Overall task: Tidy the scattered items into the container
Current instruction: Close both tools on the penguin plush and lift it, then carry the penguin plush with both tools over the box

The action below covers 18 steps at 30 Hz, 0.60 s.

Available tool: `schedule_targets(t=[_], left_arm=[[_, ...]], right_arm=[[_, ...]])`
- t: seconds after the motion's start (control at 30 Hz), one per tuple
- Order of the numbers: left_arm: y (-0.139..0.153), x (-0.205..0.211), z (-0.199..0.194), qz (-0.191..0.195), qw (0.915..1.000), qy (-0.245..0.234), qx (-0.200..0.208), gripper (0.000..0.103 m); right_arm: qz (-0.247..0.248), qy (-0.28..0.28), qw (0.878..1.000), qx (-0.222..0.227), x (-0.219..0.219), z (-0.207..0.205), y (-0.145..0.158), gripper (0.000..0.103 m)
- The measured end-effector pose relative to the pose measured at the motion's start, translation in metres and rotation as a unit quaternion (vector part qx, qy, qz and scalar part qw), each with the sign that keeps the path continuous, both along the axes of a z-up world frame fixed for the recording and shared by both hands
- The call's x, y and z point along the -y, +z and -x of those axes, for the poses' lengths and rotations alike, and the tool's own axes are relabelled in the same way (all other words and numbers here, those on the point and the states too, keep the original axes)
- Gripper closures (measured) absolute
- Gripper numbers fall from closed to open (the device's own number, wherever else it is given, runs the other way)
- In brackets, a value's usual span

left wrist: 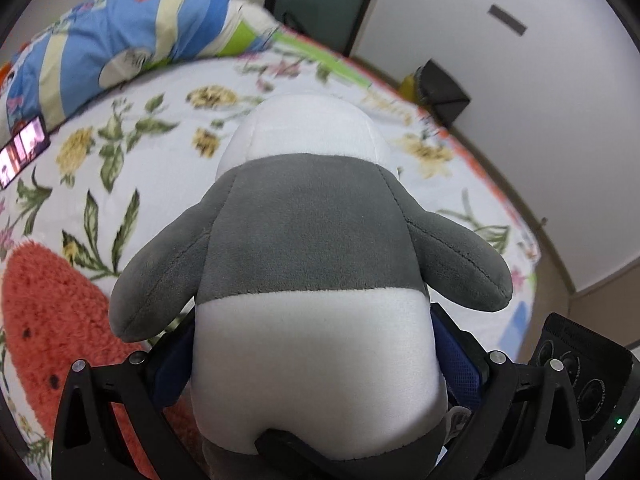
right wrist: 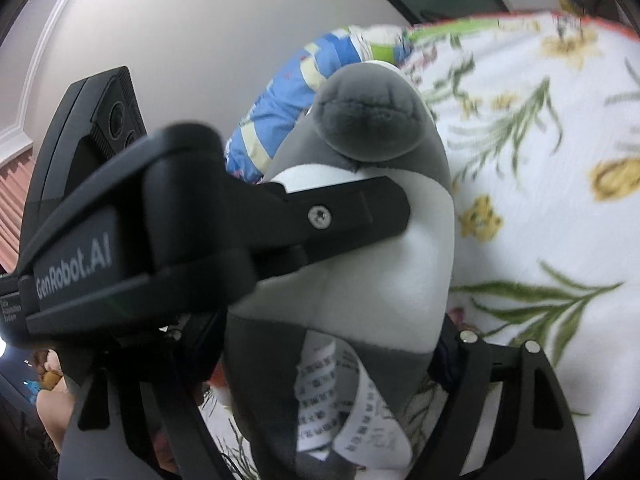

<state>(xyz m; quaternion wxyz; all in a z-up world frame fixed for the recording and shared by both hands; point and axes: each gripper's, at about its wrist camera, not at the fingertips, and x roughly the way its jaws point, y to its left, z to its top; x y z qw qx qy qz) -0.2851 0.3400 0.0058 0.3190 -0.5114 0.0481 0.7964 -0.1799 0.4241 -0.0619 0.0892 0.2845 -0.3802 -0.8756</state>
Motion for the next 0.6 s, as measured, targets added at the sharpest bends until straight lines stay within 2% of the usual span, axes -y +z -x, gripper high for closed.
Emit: schedule_targets(t=[0.13, 0.3, 0.4, 0.47, 0.6], left_arm=[[0.026, 0.014, -0.009, -0.033, 0.9993, -0.006, -0.016, 0.001], [0.057, 0.054, -0.019, -0.071, 0.9967, 0.011, -0.037, 0.001], [0.076, 0.090, -0.026, -0.096, 0.9934, 0.031, -0.054, 0.001], [0.085, 0.115, -0.028, -0.110, 0.9909, 0.047, -0.062, 0.001], [0.099, 0.170, -0.030, -0.120, 0.9869, 0.080, -0.071, 0.001]], right_arm=[[-0.031, -0.008, 0.999, -0.017, 0.008, -0.013, 0.026, 0.021], [-0.069, 0.003, 0.997, -0.036, 0.039, -0.015, 0.059, 0.021], [-0.093, 0.019, 0.994, -0.051, 0.064, -0.032, 0.079, 0.020], [-0.110, 0.035, 0.992, -0.060, 0.083, -0.006, 0.095, 0.020], [-0.127, 0.071, 0.987, -0.072, 0.126, -0.004, 0.114, 0.019]])
